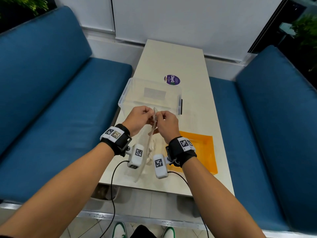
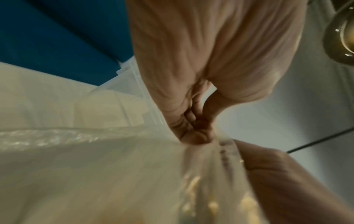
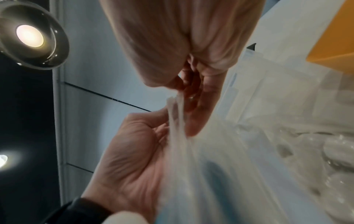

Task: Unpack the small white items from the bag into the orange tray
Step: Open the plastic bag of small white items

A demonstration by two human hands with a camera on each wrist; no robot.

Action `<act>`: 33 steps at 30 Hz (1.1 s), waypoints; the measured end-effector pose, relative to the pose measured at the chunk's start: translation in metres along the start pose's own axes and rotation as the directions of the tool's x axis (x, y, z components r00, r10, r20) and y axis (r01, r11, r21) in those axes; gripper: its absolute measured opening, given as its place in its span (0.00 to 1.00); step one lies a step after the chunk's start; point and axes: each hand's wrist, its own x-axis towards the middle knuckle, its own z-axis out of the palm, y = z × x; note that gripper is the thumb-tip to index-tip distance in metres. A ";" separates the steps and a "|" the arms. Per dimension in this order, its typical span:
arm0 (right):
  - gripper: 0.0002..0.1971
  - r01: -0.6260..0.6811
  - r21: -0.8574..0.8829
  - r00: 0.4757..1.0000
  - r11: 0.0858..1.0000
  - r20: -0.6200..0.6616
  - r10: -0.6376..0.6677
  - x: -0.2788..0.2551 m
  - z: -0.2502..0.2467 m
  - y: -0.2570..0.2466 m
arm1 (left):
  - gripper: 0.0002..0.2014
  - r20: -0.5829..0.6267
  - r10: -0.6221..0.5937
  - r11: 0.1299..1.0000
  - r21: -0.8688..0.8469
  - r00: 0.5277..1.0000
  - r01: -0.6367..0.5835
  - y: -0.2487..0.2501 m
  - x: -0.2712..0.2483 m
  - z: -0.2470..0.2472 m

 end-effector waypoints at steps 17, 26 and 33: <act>0.06 -0.006 0.116 0.999 0.993 0.053 0.000 -0.003 -0.014 0.002 | 0.16 -0.141 -0.010 0.993 0.119 0.990 0.027 -0.011 -0.012 0.003; 0.06 -0.054 0.097 0.998 0.994 -0.025 0.056 -0.002 -0.020 0.009 | 0.08 -0.255 0.019 0.992 0.127 0.967 0.014 -0.008 -0.014 -0.006; 0.10 -0.082 -0.008 0.983 0.997 0.161 0.083 -0.016 -0.018 0.003 | 0.11 -0.278 -0.015 0.995 0.086 0.960 0.040 -0.009 -0.017 0.002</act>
